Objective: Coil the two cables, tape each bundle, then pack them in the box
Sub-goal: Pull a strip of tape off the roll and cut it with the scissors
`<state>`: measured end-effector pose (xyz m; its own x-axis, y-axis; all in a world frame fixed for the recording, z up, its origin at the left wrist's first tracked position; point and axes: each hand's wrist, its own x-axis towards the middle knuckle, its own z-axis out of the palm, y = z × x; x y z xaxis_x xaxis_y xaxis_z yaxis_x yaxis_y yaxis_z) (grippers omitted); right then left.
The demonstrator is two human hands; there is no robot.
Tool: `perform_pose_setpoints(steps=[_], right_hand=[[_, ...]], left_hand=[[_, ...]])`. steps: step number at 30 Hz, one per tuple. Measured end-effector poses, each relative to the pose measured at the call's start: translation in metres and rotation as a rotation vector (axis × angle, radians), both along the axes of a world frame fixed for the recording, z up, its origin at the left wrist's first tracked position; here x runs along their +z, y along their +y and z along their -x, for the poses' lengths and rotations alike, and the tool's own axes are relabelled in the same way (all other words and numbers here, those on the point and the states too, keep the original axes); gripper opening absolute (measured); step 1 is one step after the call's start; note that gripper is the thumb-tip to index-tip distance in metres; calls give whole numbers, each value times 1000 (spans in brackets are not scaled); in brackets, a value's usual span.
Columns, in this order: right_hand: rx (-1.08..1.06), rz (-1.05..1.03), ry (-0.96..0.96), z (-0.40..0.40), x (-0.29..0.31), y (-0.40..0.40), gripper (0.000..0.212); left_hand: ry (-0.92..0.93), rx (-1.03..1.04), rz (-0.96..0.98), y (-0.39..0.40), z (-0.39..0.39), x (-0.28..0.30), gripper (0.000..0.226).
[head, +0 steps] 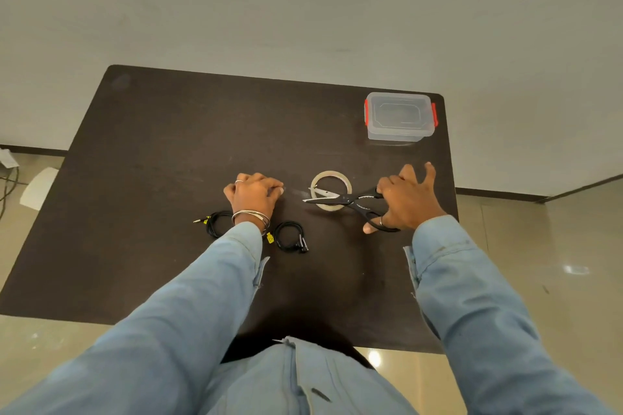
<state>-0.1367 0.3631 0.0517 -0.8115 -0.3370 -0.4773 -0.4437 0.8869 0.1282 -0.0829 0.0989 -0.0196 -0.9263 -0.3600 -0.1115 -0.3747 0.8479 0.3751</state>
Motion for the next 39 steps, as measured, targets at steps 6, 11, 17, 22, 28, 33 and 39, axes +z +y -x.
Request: perform_pose_setpoints(steps=[6,11,17,22,28,33,39], right_hand=[[200,-61,173,11,5,-15,68],[297,-81,241,24,11,-32,64],[355,-76,264,34,12,-41,58],[383,-70,284,35,12,-47,58],[387,-54,305,37,10,-53,51],[390,-51,315,39,11,-55,47],[374,-39,330,37,9,-54,37]], left_hand=[[110,-19,-22,1,-5,-2,13],[143,-33,-24,2,-9,1,12],[188,-40,-23,2,-13,0,10],[159,-50,-14,1,-14,0,11],[139,-52,-8,0,-14,1,13],[141,-49,-15,-1,-13,2,13],[158,-35,-39,-3,-13,0,12]])
